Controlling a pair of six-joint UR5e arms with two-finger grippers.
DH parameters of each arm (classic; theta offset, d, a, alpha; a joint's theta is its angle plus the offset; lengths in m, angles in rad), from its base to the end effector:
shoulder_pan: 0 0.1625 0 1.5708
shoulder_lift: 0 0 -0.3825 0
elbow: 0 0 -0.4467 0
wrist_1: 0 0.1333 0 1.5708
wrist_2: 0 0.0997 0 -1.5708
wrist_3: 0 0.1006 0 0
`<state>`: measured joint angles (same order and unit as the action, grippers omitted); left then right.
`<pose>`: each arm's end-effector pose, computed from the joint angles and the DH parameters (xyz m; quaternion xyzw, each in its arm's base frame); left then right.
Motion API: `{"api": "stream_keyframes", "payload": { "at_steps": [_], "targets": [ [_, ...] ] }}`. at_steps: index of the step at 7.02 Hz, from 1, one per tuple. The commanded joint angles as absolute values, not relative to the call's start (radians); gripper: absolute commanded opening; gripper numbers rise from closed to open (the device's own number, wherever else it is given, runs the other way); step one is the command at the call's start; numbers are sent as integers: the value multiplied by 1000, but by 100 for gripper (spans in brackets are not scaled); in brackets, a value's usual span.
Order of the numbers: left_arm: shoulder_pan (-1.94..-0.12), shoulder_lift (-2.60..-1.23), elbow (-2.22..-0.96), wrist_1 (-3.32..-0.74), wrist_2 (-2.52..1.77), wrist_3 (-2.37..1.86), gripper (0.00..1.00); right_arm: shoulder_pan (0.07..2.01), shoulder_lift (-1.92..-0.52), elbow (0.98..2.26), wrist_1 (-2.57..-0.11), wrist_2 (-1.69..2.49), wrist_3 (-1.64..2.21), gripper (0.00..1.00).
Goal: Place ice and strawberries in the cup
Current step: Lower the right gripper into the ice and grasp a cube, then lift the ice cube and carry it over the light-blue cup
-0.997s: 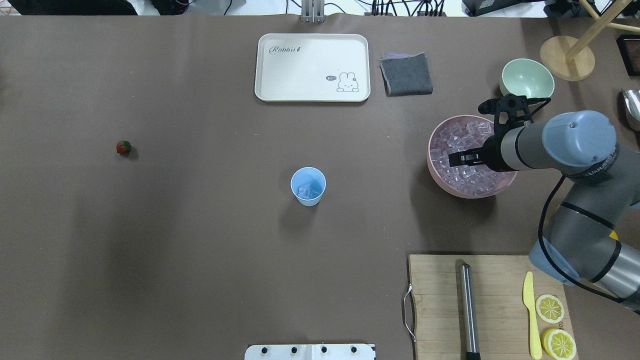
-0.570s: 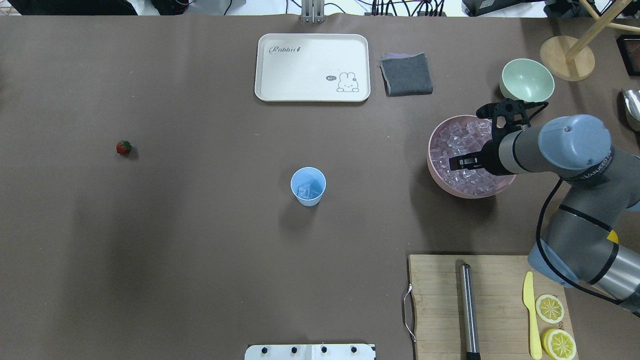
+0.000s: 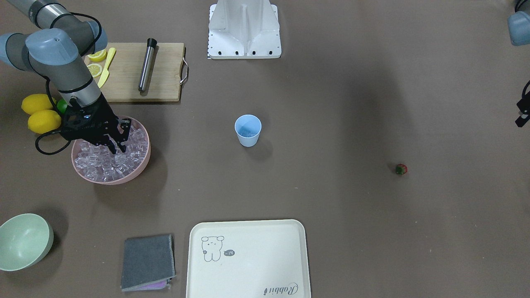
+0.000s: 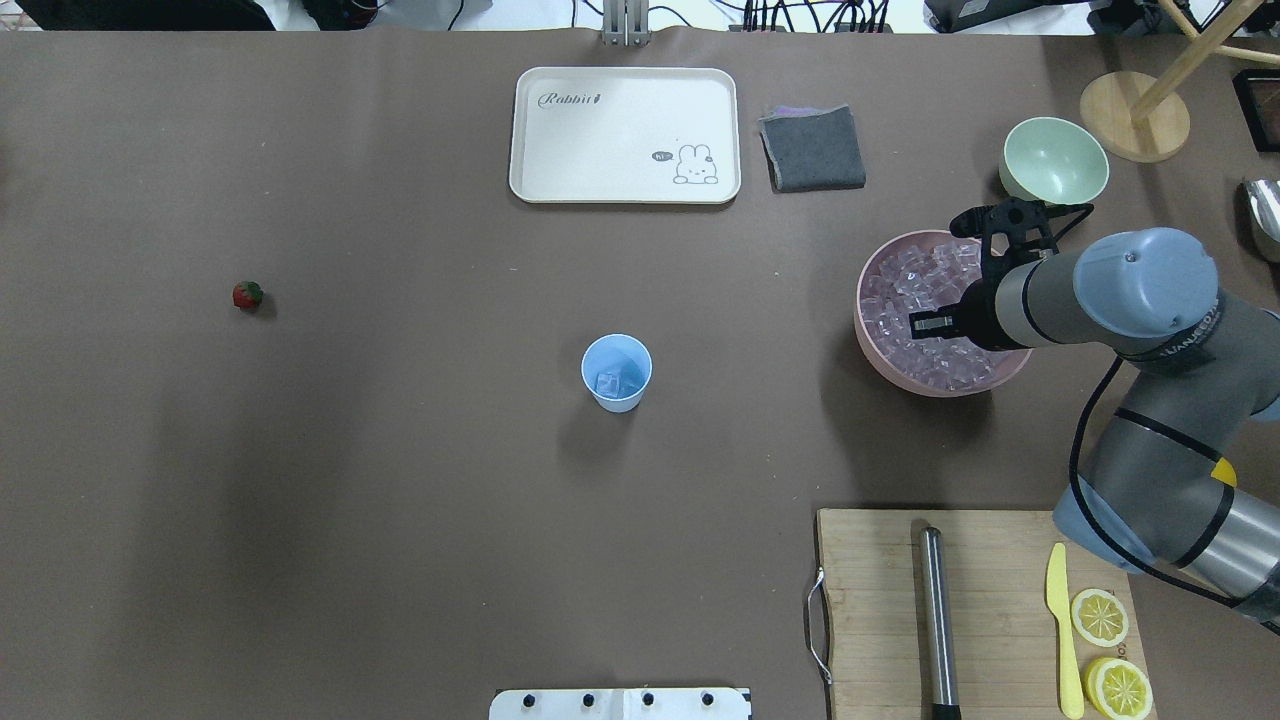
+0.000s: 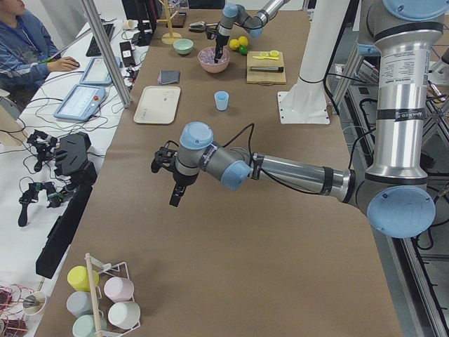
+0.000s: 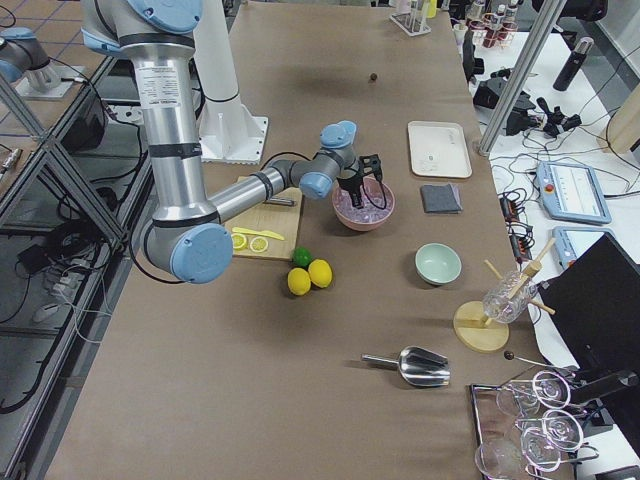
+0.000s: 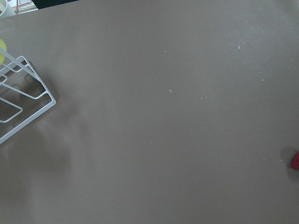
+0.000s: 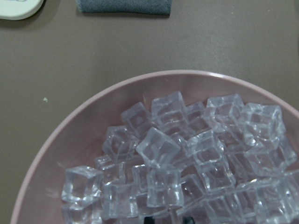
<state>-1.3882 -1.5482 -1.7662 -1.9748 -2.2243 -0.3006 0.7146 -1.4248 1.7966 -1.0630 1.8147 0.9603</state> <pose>0.0305 -0.5623 0.4807 0.1879 0.3632 0.0376 0.9118 -0.3898 -0.4825 0.3641 0.1732 -0.4009 -0.0050 0.8996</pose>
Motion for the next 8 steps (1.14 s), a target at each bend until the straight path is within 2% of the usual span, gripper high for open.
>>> {"api": "stream_keyframes", "payload": {
  "at_steps": [1,3,8],
  "targets": [
    [-1384,-1562,-1756,-1973,-2224,-301,98,742,-1414,1807,-1063,1828,960,1],
    [-1381,-1562,-1756,-1973,-2224,-301,98,806,-1407,1841,-1062,1888,959,1],
    [-1379,-1560,-1766,-1976,-2227,-356,98,784,-1192,1861,-1055,1876,973,3]
  ]
}}
